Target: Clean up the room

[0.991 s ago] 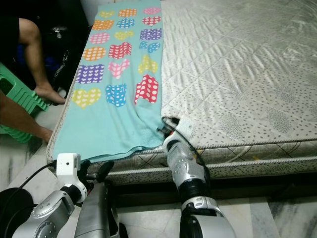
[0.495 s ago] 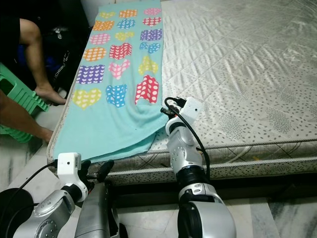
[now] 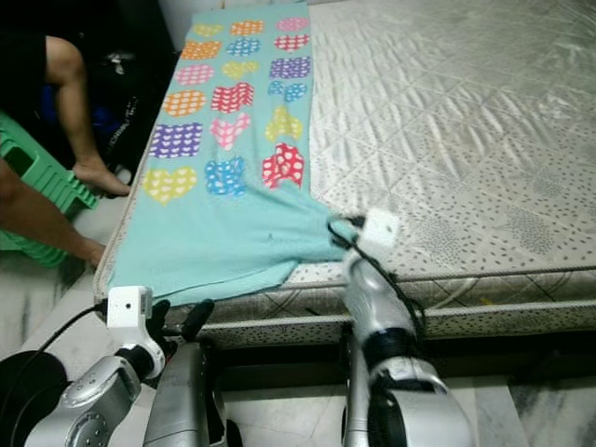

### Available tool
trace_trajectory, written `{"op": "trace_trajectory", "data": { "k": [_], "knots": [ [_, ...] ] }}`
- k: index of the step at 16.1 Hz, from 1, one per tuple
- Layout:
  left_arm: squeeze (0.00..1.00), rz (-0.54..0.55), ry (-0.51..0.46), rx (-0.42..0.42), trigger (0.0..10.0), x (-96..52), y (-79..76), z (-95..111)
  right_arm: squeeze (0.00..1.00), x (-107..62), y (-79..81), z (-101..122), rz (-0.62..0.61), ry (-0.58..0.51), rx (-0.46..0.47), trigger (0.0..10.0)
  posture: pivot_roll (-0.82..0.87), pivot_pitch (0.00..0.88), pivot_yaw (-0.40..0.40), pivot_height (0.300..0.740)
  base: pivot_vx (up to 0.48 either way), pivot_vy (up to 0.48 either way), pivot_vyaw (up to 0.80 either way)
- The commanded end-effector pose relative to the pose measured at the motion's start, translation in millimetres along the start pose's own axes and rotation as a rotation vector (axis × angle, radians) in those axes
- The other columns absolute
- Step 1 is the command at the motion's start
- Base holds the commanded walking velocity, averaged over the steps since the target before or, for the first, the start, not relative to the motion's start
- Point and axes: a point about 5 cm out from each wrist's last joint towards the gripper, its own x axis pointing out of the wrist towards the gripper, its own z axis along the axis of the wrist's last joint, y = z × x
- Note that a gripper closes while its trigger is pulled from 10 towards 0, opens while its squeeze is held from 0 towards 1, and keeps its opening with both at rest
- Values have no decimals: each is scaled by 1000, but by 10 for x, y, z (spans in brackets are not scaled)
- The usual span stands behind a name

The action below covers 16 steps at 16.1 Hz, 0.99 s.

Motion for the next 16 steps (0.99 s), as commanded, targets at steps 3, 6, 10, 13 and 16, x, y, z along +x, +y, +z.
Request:
{"op": "trace_trajectory", "data": {
  "k": [3, 6, 10, 13, 16],
  "knots": [
    [0, 26, 2, 14, 10000, -15, 77, 5, 0, -23, -179, 2, -19, 13, -81, 0, 11, 58, 121, 500, 0, 0, 0],
    [0, 24, 2, 19, 10000, -11, 80, 12, 0, -69, -243, 46, 9, 5, -96, 0, 10, 59, 122, 500, 0, 0, 0],
    [0, 24, 2, 24, 10000, -9, 88, 16, 0, -190, -288, -147, 183, 141, -126, 0, 9, 57, 127, 500, 0, 0, 0],
    [0, 22, 6, 23, 10000, -5, 93, 8, 0, -264, -379, -228, 206, 177, -161, 0, 0, 58, 131, 500, 0, 0, 0],
    [0, 22, 6, 23, 10000, -5, 93, 8, 0, -264, -379, -228, 206, 177, -161, 0, 0, 58, 131, 500, 0, 0, 0]
  ]
}}
